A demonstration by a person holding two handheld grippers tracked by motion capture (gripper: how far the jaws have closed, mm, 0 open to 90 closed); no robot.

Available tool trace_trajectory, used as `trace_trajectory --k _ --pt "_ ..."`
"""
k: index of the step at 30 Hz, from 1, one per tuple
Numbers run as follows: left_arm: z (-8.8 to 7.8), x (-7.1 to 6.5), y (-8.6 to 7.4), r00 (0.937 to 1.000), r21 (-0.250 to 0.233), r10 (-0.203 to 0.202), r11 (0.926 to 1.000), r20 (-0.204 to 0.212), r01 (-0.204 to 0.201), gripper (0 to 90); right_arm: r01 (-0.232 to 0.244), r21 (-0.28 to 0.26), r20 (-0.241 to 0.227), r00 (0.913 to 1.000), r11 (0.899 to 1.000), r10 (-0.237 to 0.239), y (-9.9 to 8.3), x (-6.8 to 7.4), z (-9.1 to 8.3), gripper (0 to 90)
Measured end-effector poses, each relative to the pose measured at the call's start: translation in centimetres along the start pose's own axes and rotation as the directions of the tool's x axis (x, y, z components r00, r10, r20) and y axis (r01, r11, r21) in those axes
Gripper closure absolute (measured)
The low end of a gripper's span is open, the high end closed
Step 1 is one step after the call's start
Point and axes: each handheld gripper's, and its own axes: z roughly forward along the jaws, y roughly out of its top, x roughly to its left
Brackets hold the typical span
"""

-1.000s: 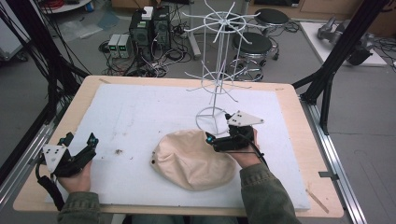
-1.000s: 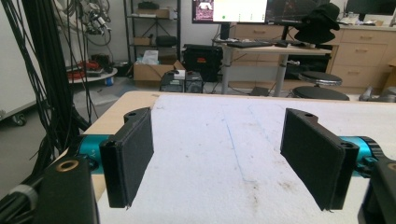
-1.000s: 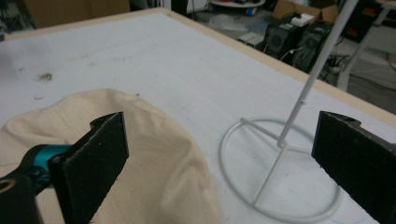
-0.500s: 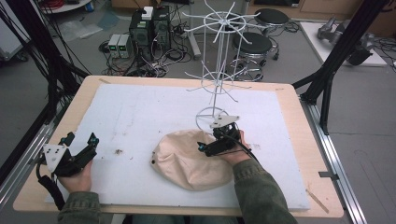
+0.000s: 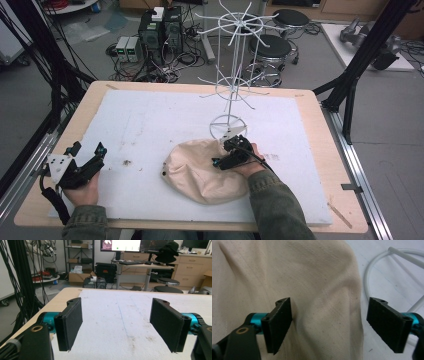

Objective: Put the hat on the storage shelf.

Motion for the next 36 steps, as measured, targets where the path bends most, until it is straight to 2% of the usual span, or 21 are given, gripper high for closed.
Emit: trace_trajectory --k 3,9,13,18,20,22,27,31,36 --pt "0.0 0.0 0.0 1.0 0.0 -0.001 1.0 0.001 0.001 26.3 0.009 0.016 -0.01 0.9999 1.0 -0.009 0.1 0.2 0.1 27.2" --pt "0.0 0.0 0.0 1.0 0.001 -0.004 1.0 0.004 0.004 26.3 -0.031 0.071 -0.034 0.9989 0.997 0.034 0.3 0.3 0.4 38.3" --pt "0.0 0.0 0.0 1.0 0.003 -0.006 1.0 0.004 0.006 26.3 -0.05 0.076 -0.035 0.998 0.996 0.053 0.2 0.2 0.4 42.4" --pt "0.0 0.0 0.0 0.9999 0.002 -0.01 1.0 0.011 0.01 26.4 -0.091 0.084 -0.008 0.9958 0.992 0.092 0.3 0.3 0.2 61.0" --pt "0.0 0.0 0.0 0.9999 0.001 -0.01 1.0 0.012 0.01 26.6 -0.09 0.078 -0.011 0.9958 0.993 0.091 0.2 0.1 0.1 64.2" --pt "-0.1 0.0 0.0 0.9999 0.001 -0.009 1.0 0.013 0.009 26.6 -0.05 0.078 0.001 0.9987 0.996 0.05 0.3 0.3 -0.4 71.7" --pt "-0.1 0.0 0.0 0.9998 0.003 -0.013 0.9999 0.013 0.012 26.7 -0.025 0.064 0.042 0.9989 0.998 0.022 0.4 0.6 -0.8 76.0" --pt "-0.1 0.0 0.0 0.9998 0.003 -0.012 0.9999 0.013 0.012 26.7 -0.02 0.051 0.04 0.999 0.998 0.018 0.4 0.7 -1.1 77.5" --pt "-0.1 0.0 0.0 0.9998 0.004 -0.013 0.9999 0.014 0.013 26.6 -0.041 0.035 0.032 0.9987 0.999 0.04 0.4 0.7 -1.4 78.4"
